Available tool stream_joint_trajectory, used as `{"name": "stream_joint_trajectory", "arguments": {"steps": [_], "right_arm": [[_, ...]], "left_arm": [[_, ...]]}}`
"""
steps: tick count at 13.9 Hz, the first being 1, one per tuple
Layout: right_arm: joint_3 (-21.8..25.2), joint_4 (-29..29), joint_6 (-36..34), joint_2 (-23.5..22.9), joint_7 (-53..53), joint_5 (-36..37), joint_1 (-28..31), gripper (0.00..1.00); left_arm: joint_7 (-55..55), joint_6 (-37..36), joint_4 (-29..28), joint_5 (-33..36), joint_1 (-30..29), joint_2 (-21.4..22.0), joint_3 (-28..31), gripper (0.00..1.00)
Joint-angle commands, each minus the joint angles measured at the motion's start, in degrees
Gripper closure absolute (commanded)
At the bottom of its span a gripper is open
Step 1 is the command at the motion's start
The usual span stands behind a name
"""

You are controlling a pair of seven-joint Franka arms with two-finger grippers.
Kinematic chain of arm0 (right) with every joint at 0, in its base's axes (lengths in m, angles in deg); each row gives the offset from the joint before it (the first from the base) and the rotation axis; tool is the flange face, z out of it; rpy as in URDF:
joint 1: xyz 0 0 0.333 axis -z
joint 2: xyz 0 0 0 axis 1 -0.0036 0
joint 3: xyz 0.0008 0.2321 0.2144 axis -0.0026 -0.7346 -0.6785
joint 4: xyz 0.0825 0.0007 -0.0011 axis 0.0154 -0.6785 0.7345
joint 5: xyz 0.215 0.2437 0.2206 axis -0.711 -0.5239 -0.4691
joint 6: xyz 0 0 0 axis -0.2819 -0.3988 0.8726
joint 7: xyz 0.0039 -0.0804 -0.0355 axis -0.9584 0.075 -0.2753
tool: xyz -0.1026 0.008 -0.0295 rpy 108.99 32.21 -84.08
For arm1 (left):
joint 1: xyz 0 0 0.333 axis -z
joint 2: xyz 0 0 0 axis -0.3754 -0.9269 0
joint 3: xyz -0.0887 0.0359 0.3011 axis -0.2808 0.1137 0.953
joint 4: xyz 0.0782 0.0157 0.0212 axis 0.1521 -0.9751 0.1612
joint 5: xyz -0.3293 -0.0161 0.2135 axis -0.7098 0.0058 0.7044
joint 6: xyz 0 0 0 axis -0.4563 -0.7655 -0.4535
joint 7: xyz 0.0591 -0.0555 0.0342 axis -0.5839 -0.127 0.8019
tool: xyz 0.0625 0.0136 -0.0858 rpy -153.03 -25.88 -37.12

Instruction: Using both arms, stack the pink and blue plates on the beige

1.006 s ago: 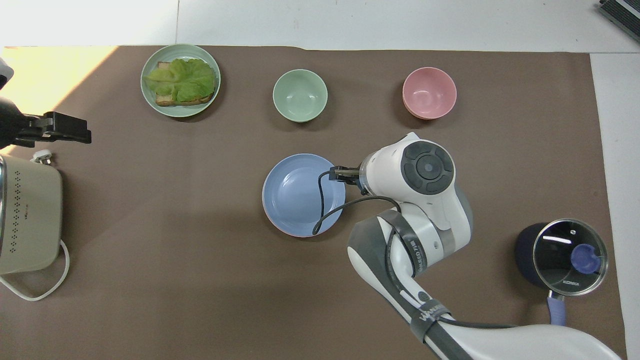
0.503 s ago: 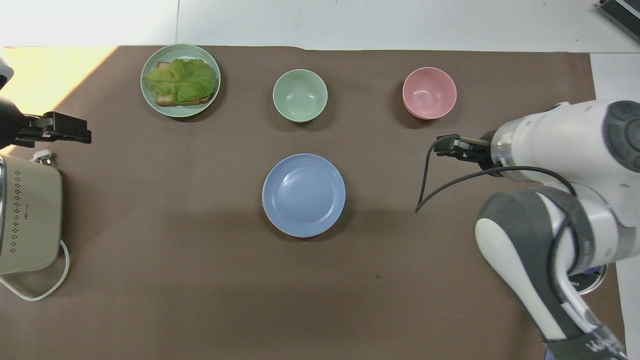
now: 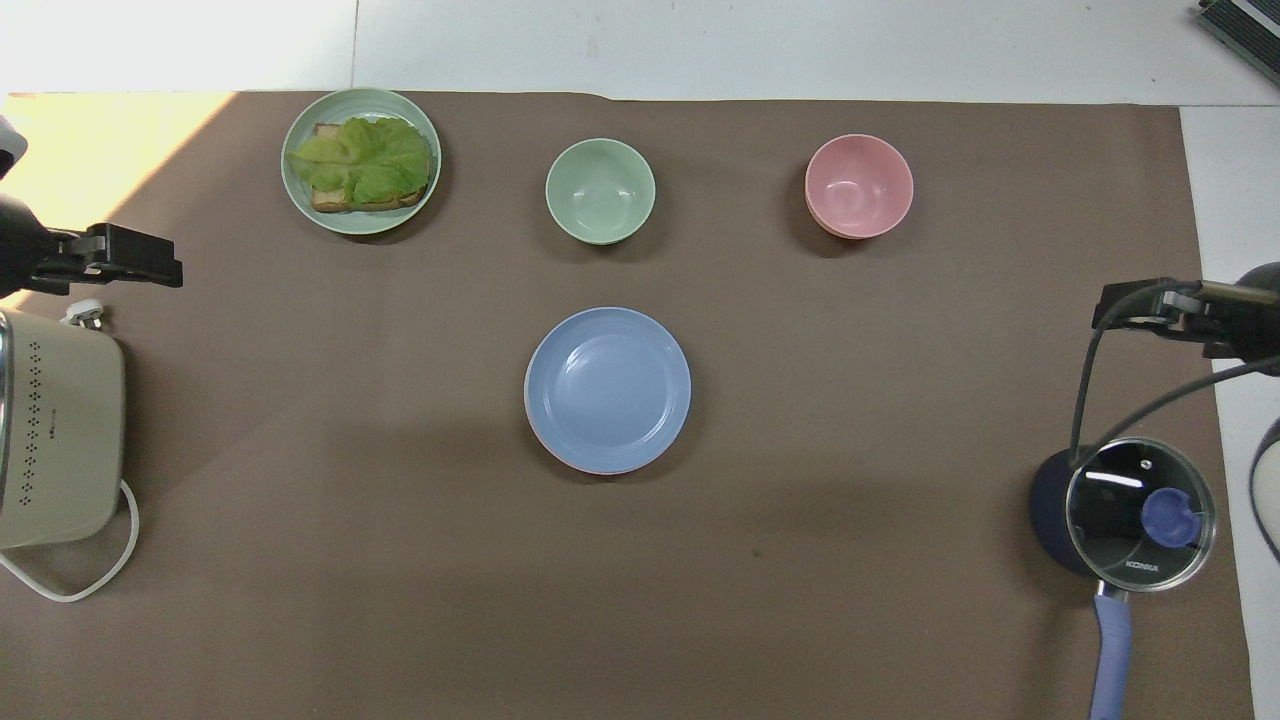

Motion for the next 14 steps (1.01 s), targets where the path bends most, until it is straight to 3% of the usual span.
{"name": "stream_joint_trajectory", "arguments": {"steps": [1, 5, 11, 14], "right_arm": [[-0.76, 9.08, -8.19, -3.94, -0.79, 1.36, 0.28, 0.00], [-1.20, 19.90, -17.26, -9.48, -0.70, 1.00, -0.86, 0.00], [-1.11, 10.62, -13.50, -4.31, -0.70, -1.28, -0.68, 0.00], [-1.11, 9.19, -13.41, -3.34, -0.87, -1.46, -0.68, 0.00]], "left_arm": [[-0.30, -1.07, 0.32, 0.93, -0.13, 0.35, -0.08, 0.00], [-0.30, -1.07, 0.32, 0.93, -0.13, 0.35, -0.08, 0.00], [-0.30, -1.07, 0.32, 0.84, -0.13, 0.35, -0.08, 0.00], [-0.30, -1.07, 0.32, 0.93, -0.13, 0.35, -0.08, 0.00]]}}
